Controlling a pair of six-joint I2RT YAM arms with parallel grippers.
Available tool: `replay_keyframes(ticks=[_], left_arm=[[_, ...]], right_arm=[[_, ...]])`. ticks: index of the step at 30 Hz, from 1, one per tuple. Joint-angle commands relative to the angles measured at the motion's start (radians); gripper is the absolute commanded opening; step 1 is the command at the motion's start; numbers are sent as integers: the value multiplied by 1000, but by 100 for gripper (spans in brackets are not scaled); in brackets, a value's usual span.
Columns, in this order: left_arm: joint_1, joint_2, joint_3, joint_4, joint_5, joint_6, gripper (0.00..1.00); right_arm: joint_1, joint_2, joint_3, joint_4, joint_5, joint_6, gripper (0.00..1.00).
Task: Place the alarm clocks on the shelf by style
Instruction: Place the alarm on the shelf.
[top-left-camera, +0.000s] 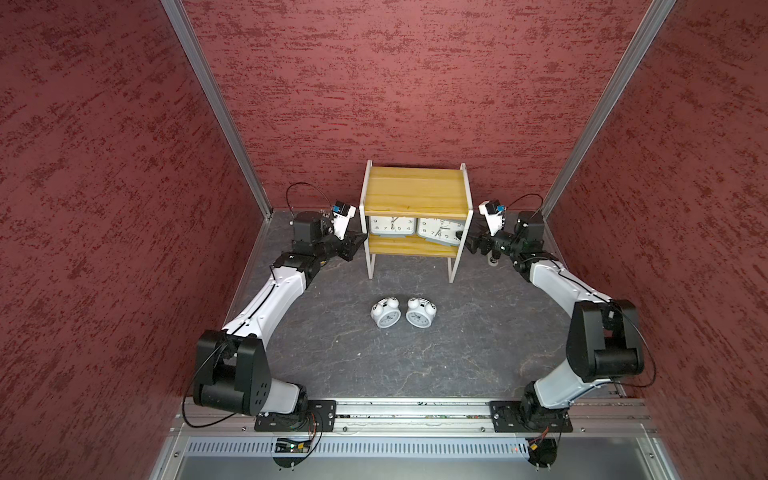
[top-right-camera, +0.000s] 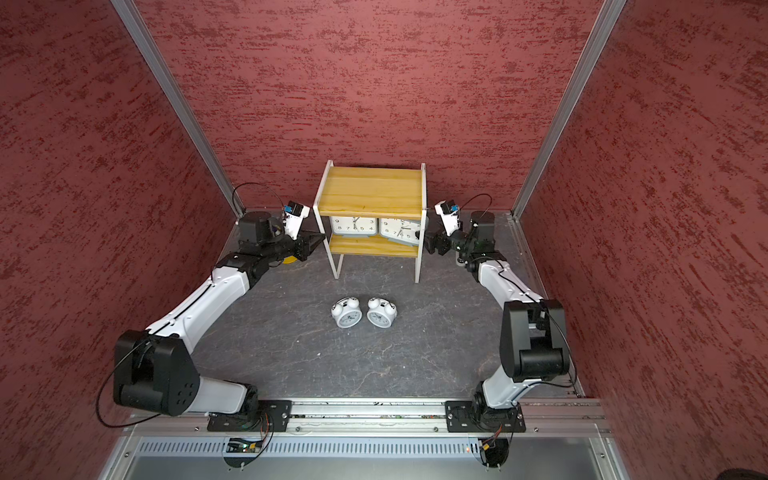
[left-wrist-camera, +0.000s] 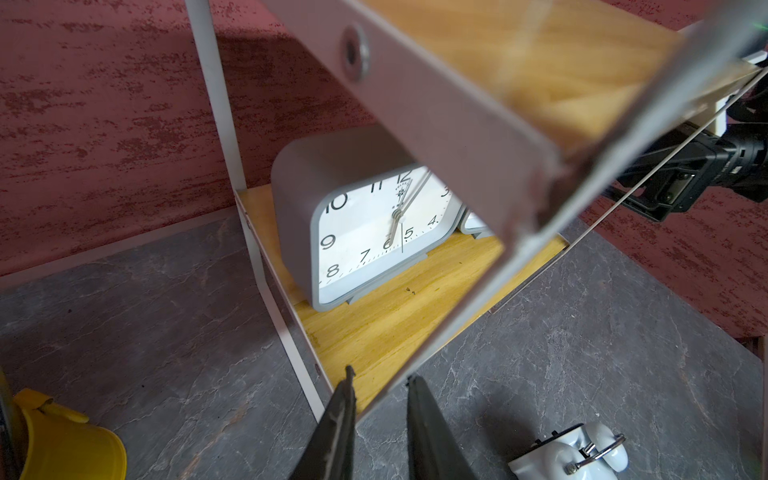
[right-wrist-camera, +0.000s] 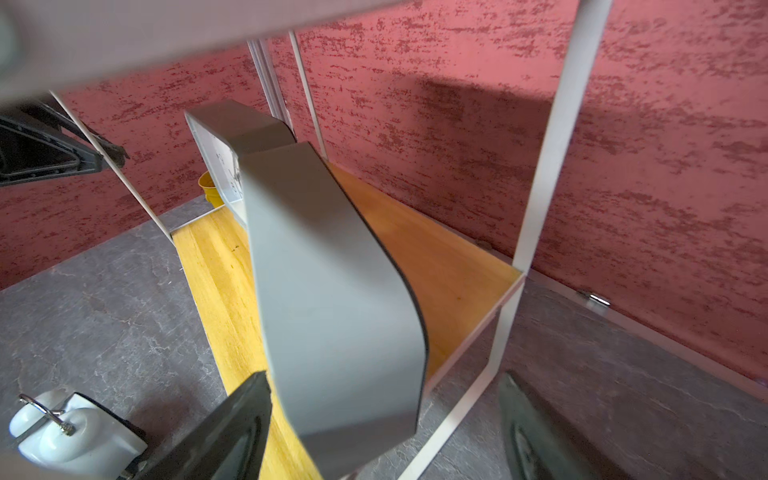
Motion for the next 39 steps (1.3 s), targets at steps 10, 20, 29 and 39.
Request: replay_keyframes(ticks=[10,20,29,39], left_arm=[[7,15,20,-6,6,11,25],[6,14,21,-7,17,5,25],[7,15,18,-12,19,7,25],[7,15,17,-11,27,7,25]], right_arm=[[12,-130,-130,64,64,59,66],[24,-83,-93,75,50,82,41],[38,-44,-55,74,43,87,32],[48,-7,-4,59,46,91,25]])
